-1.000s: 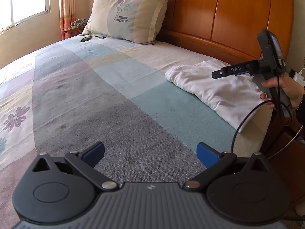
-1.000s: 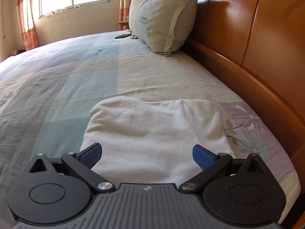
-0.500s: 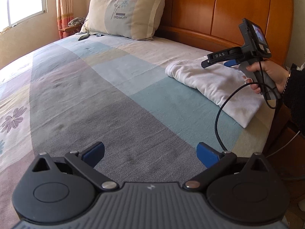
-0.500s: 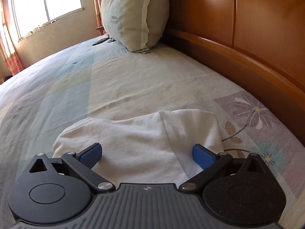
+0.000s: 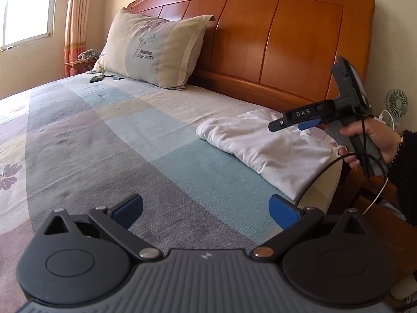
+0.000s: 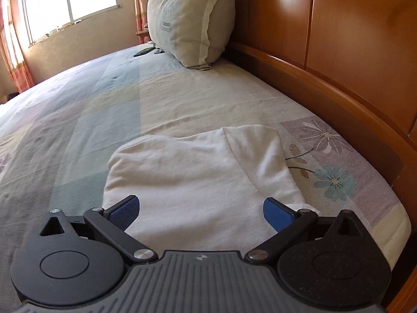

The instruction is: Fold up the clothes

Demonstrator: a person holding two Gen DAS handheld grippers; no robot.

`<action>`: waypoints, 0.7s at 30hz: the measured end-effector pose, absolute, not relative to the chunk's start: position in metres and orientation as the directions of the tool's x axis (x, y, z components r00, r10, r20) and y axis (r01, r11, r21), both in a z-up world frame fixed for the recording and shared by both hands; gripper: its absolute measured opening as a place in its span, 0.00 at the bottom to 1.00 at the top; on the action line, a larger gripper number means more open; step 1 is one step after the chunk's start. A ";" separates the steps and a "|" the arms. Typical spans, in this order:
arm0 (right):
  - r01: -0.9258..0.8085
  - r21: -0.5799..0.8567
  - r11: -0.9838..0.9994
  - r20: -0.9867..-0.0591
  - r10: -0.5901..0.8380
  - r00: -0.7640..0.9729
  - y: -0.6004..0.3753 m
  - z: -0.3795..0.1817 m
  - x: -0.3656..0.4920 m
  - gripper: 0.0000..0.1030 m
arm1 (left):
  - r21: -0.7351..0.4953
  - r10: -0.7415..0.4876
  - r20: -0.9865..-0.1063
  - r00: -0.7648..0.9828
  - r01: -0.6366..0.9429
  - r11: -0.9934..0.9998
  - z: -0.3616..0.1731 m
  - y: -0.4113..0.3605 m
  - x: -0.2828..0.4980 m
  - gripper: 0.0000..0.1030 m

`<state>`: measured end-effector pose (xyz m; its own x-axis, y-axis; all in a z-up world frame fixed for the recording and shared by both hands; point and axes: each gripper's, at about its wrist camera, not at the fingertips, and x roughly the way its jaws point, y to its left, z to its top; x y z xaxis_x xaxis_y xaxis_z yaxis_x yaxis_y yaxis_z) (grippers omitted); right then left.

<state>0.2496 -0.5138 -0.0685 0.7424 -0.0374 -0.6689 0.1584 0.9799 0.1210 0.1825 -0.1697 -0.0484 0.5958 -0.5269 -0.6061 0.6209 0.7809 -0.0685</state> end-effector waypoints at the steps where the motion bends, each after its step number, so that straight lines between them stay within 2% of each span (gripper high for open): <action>1: 0.157 0.118 0.981 -0.671 -0.038 0.740 -0.510 -0.066 0.242 1.00 | -0.069 -0.531 -0.602 0.597 0.623 0.779 -0.047 -0.170 0.180 0.99; 4: 0.166 0.102 0.981 -0.690 -0.050 0.722 -0.496 -0.063 0.217 1.00 | -0.070 -0.542 -0.589 0.599 0.630 0.773 -0.044 -0.171 0.172 0.99; 9: 0.188 0.102 0.977 -0.686 -0.068 0.725 -0.479 -0.063 0.167 1.00 | 0.025 -0.498 -0.569 0.654 0.619 0.785 -0.041 -0.182 0.158 0.99; 13: 0.209 0.082 0.975 -0.682 -0.098 0.725 -0.471 -0.056 0.141 1.00 | 0.030 -0.490 -0.572 0.658 0.614 0.789 -0.040 -0.192 0.150 0.99; 21: 0.234 0.112 0.966 -0.670 -0.101 0.736 -0.453 -0.048 0.096 1.00 | -0.011 -0.464 -0.641 0.611 0.597 0.802 -0.041 -0.204 0.138 0.99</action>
<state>0.0962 -0.4529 -0.0478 0.7357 -0.1006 -0.6698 0.2342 0.9657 0.1122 0.1382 -0.2036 -0.0408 0.6114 -0.4636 -0.6413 0.5971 0.8021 -0.0105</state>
